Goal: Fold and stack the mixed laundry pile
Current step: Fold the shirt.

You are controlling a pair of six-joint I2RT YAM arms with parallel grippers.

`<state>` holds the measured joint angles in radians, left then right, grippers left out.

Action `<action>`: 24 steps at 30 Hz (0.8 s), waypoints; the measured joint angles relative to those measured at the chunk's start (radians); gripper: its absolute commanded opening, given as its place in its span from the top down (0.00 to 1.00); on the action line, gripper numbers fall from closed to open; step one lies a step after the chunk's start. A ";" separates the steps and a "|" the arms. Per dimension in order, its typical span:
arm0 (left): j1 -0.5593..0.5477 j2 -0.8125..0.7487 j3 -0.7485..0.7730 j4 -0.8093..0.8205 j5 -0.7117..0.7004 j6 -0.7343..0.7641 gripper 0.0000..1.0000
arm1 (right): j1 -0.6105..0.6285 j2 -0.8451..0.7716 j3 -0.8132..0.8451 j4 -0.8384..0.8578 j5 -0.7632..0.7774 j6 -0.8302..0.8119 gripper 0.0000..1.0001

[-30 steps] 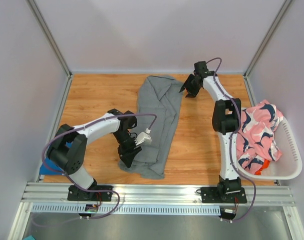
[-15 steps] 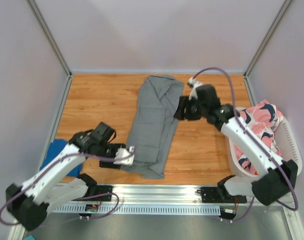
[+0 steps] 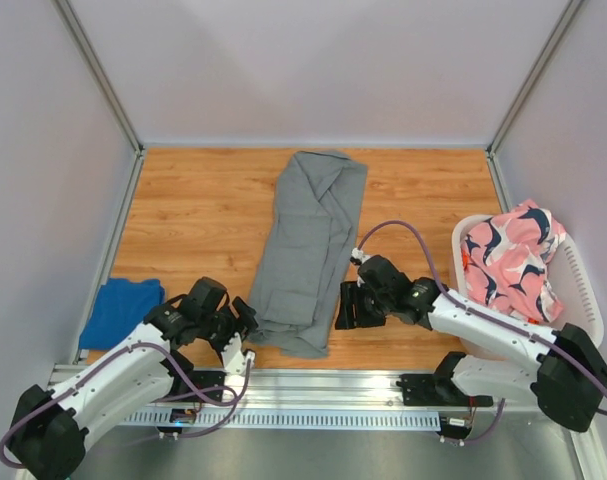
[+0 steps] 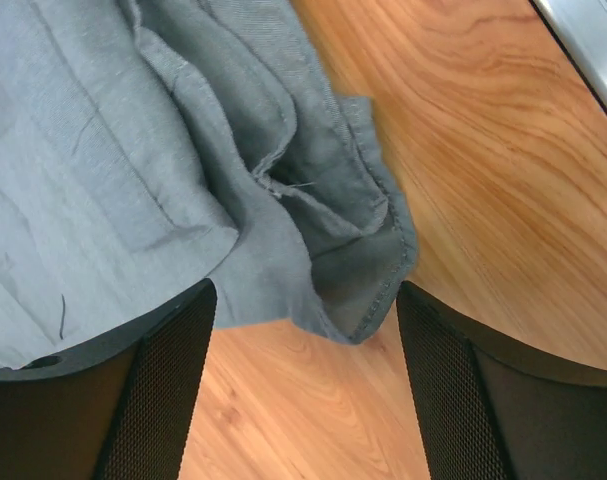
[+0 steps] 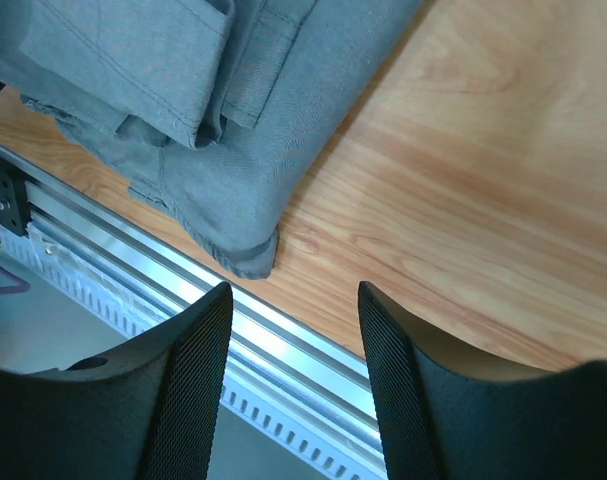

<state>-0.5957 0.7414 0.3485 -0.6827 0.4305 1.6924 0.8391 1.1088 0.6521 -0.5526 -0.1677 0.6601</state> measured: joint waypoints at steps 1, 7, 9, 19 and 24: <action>0.000 0.010 -0.005 0.011 -0.002 0.016 0.26 | 0.006 0.015 -0.008 0.014 -0.004 0.028 0.44; -0.003 0.027 -0.069 0.103 0.008 0.113 0.51 | 0.024 0.167 -0.014 0.096 -0.027 0.129 0.43; -0.020 0.032 -0.082 0.127 0.009 0.117 0.62 | 0.027 0.219 -0.014 0.123 -0.040 0.135 0.43; -0.225 0.155 -0.028 0.177 -0.019 -0.093 1.00 | 0.045 0.367 0.032 0.191 -0.134 0.134 0.74; -0.307 0.133 0.054 0.121 -0.024 -0.269 1.00 | 0.048 0.270 -0.022 0.145 -0.137 0.154 0.96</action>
<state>-0.9028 0.8742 0.4023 -0.5617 0.4065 1.4235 0.8871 1.3788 0.6304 -0.4076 -0.3050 0.8146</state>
